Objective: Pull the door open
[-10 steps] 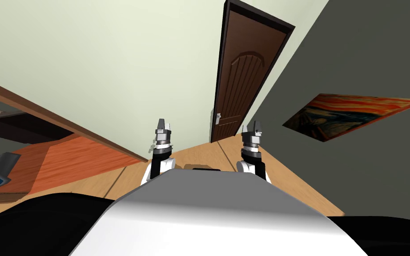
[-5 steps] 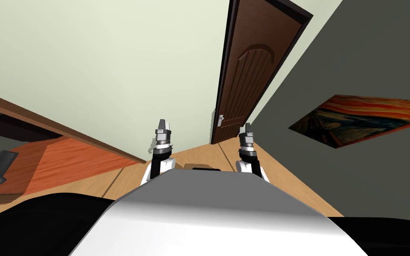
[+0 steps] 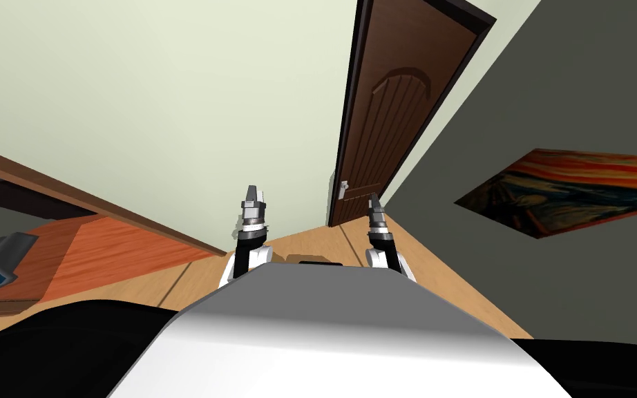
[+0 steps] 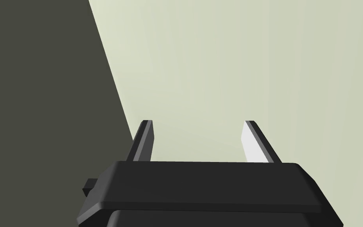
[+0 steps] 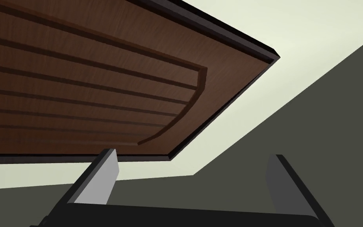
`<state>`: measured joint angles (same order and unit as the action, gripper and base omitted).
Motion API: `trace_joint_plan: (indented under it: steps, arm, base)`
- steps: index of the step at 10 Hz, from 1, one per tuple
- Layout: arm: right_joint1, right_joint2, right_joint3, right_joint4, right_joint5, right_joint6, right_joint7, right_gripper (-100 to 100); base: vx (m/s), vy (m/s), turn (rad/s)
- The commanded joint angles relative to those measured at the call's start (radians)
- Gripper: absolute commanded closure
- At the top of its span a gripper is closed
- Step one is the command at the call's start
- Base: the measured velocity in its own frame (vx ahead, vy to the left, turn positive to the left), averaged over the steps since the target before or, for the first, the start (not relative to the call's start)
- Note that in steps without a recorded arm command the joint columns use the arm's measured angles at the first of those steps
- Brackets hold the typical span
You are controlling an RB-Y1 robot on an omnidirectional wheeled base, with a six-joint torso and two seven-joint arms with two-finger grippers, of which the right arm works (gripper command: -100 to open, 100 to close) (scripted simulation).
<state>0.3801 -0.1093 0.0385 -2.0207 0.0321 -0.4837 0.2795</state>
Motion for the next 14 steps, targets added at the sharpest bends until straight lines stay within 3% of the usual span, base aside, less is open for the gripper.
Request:
trace_joint_plan:
  steps: [1,14]
  arm:
    - [-0.014,-0.007,0.002,0.041,0.03,-0.003,0.035,-100]
    - [-0.158,-0.104,-0.024,0.392,0.263,0.007,0.291,-100]
  base:
    - [0.095,-0.03,0.046]
    - [0.097,-0.038,0.042]
